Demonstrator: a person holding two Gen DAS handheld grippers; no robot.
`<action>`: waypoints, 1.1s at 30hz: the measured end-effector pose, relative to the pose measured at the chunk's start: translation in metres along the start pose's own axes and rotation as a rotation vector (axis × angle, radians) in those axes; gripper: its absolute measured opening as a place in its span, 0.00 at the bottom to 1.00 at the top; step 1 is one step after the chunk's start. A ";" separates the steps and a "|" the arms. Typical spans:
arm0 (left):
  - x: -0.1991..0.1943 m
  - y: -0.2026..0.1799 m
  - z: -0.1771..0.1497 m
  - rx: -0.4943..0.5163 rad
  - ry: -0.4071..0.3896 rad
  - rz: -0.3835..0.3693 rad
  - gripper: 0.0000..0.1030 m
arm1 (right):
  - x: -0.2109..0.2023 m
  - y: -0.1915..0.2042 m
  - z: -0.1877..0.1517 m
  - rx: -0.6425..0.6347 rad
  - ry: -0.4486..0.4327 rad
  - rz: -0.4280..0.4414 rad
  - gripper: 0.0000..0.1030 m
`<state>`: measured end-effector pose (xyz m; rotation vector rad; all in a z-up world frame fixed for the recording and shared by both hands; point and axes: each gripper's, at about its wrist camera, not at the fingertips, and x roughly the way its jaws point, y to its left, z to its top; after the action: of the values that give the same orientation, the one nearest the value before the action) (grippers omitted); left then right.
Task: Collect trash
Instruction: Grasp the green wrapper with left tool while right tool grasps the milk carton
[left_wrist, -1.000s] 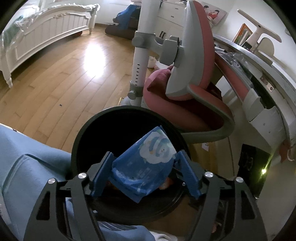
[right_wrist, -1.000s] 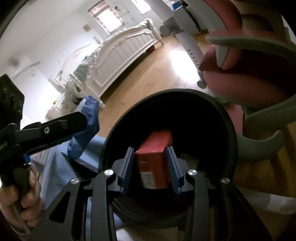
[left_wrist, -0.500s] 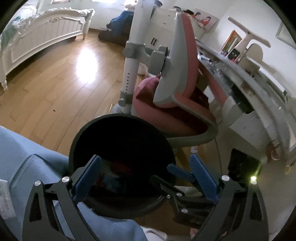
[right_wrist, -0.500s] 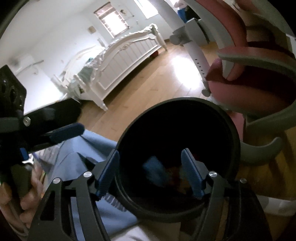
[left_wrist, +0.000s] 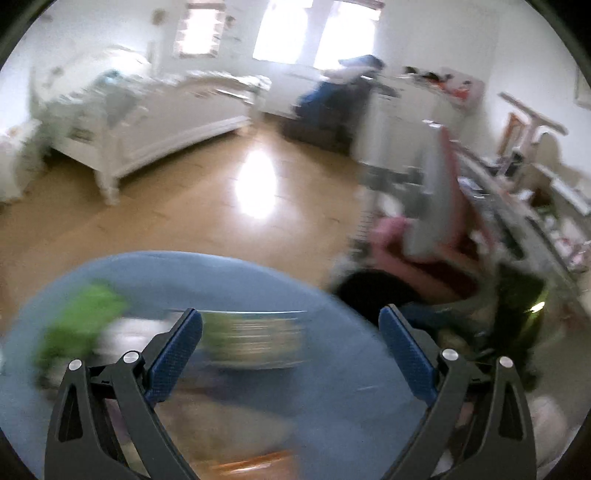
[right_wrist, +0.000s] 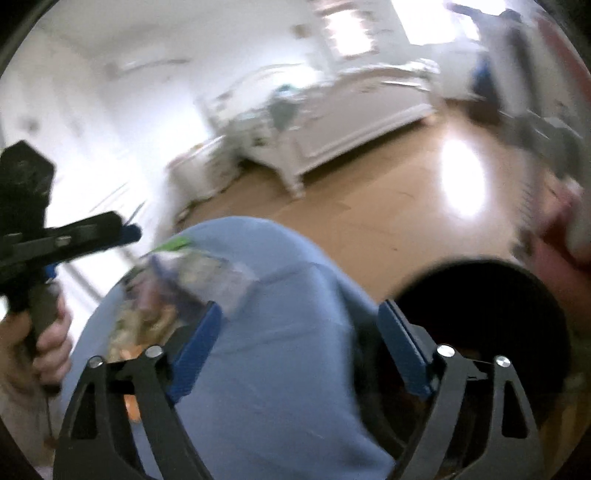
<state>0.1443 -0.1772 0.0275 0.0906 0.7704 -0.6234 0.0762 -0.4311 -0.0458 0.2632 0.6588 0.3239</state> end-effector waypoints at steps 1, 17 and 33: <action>-0.006 0.012 -0.001 0.010 -0.004 0.040 0.93 | 0.007 0.014 0.008 -0.061 0.011 0.002 0.83; 0.050 0.147 -0.021 0.310 0.276 0.280 0.93 | 0.126 0.109 0.034 -0.680 0.348 0.008 0.88; 0.019 0.171 -0.014 -0.016 0.117 0.155 0.39 | 0.059 0.079 0.039 -0.201 0.172 0.104 0.48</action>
<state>0.2412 -0.0422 -0.0200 0.1723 0.8727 -0.4673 0.1281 -0.3421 -0.0223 0.0780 0.7768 0.5134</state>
